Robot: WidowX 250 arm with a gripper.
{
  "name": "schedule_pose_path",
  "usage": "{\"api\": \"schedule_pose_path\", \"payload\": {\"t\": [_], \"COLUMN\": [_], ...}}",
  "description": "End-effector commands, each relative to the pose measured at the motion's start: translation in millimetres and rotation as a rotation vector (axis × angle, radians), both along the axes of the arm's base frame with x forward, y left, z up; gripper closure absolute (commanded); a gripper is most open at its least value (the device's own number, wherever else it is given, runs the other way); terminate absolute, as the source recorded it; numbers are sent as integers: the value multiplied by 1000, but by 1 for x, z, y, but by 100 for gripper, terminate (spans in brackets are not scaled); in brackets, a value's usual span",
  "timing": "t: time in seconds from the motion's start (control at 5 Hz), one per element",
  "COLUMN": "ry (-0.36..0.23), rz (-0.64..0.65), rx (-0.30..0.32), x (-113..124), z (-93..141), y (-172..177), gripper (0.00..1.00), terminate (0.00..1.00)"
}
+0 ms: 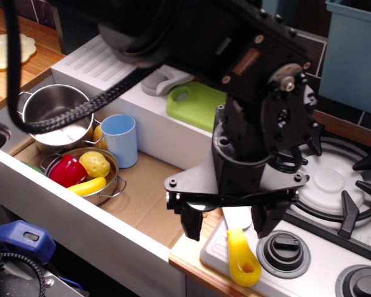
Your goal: Put knife on cutting board
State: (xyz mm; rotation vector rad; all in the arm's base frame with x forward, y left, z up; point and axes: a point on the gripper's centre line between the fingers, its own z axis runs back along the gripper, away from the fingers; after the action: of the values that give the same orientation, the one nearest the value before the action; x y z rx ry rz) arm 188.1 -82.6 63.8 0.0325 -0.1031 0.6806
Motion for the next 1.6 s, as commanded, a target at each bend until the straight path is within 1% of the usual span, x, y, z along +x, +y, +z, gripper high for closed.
{"api": "schedule_pose_path", "payload": {"t": [0.0,0.6,1.0,1.4], "ry": [0,-46,-70,-91], "rz": [0,-24,-28,-31], "rx": [0,-31,-61,-86], "x": [0,4,1,7], "z": [0,-18,-34,-45], "y": [0,-3,-3,-4], "gripper": [0,0,0,0], "terminate": [0,0,0,0]}}
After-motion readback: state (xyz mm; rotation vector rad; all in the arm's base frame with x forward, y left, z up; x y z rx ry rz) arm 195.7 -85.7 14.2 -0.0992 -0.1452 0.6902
